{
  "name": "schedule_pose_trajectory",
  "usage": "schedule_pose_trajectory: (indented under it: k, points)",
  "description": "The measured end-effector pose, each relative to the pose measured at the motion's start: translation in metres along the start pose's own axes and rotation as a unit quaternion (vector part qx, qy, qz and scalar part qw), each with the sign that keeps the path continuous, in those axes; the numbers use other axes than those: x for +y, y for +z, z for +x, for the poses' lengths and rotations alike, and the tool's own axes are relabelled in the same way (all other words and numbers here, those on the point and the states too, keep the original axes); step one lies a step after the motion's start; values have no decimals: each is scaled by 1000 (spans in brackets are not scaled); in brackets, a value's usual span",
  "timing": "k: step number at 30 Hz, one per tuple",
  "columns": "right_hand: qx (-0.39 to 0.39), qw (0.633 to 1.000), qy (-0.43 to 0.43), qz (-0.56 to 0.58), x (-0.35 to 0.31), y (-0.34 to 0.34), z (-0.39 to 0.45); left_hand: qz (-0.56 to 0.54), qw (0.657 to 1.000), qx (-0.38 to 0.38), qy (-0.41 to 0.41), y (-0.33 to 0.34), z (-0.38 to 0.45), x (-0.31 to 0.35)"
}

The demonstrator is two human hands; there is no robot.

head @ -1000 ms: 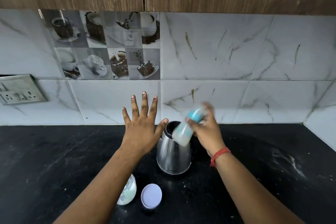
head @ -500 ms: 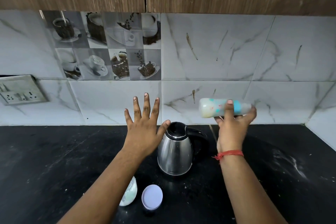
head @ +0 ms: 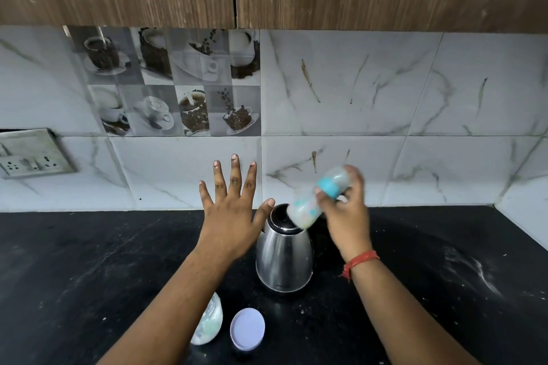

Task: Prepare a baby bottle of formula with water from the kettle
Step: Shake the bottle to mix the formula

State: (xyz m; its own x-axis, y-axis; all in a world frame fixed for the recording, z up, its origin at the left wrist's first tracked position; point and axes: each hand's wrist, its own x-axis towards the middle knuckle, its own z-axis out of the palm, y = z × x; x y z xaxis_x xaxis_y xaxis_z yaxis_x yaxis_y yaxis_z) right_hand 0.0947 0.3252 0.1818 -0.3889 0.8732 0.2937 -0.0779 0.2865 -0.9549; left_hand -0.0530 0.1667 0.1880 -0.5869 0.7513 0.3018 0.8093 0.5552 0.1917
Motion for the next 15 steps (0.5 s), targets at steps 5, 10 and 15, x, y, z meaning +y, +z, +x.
schedule_pose_trajectory:
  k: [5, 10, 15]
  points:
    - [98, 990, -74, 76, -12, 4, 1, 5, 1000, -12, -7, 2, 0, -4]
    - [25, 998, -63, 20, -18, -1, -2, 2, 1000, 0, -3, 0, 1, -3]
    - [-5, 996, -75, -41, -17, 11, -9, 2, 1000, -5, -3, 1, 3, -2]
